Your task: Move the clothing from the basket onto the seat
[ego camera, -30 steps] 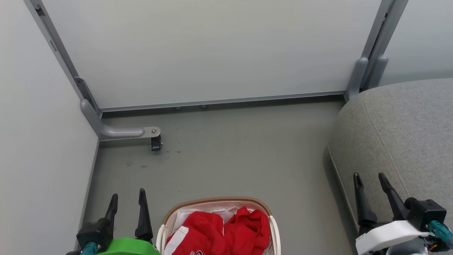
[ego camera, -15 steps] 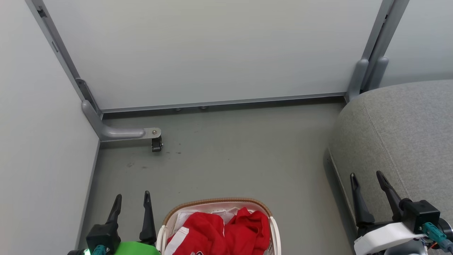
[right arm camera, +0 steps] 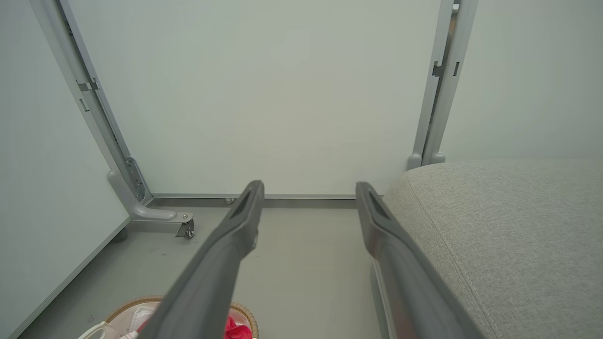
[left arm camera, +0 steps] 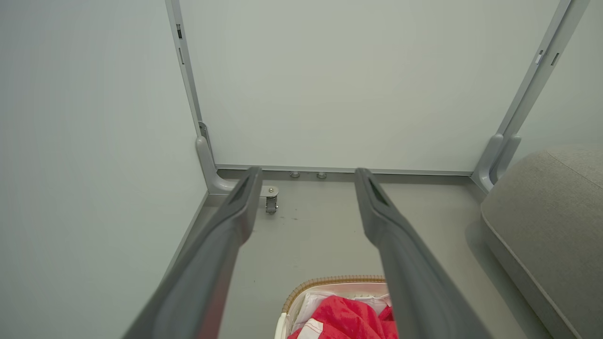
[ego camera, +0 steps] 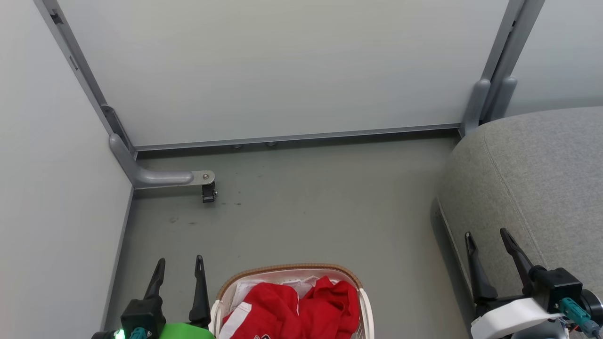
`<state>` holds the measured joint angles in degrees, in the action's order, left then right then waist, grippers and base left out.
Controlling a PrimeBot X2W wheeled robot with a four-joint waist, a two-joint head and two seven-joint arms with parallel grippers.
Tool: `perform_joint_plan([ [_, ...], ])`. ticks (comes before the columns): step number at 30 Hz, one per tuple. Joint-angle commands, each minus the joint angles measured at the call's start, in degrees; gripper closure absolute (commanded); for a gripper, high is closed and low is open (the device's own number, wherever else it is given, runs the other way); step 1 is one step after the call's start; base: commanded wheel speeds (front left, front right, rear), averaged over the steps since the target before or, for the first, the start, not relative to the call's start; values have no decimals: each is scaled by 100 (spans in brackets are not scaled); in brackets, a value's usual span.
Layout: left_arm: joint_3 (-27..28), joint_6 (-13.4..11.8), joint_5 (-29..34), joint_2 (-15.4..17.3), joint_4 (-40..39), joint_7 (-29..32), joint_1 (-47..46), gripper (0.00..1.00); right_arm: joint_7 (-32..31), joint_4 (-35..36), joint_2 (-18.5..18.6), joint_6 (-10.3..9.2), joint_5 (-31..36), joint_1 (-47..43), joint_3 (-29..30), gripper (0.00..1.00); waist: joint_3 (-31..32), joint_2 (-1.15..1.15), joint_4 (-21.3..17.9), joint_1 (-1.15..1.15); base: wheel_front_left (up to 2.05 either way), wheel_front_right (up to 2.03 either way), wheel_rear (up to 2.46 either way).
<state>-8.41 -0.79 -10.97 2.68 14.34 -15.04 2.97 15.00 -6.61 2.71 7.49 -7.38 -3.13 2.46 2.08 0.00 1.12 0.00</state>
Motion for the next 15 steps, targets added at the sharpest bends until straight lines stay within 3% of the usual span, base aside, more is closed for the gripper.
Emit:
perform_joint_plan([
  [1, 2, -26, -13, 38, 10, -22, 82, 0, 28, -10, 32, 0, 15, -77, 11, 0, -3, 0, 1, 0, 0, 0, 0],
  [15, -16, 17, -19, 38, 34, -22, 67, 0, 28, -8, 32, 0, -4, -42, 40, 0, -21, 0, 4, 0, 0, 0, 0],
])
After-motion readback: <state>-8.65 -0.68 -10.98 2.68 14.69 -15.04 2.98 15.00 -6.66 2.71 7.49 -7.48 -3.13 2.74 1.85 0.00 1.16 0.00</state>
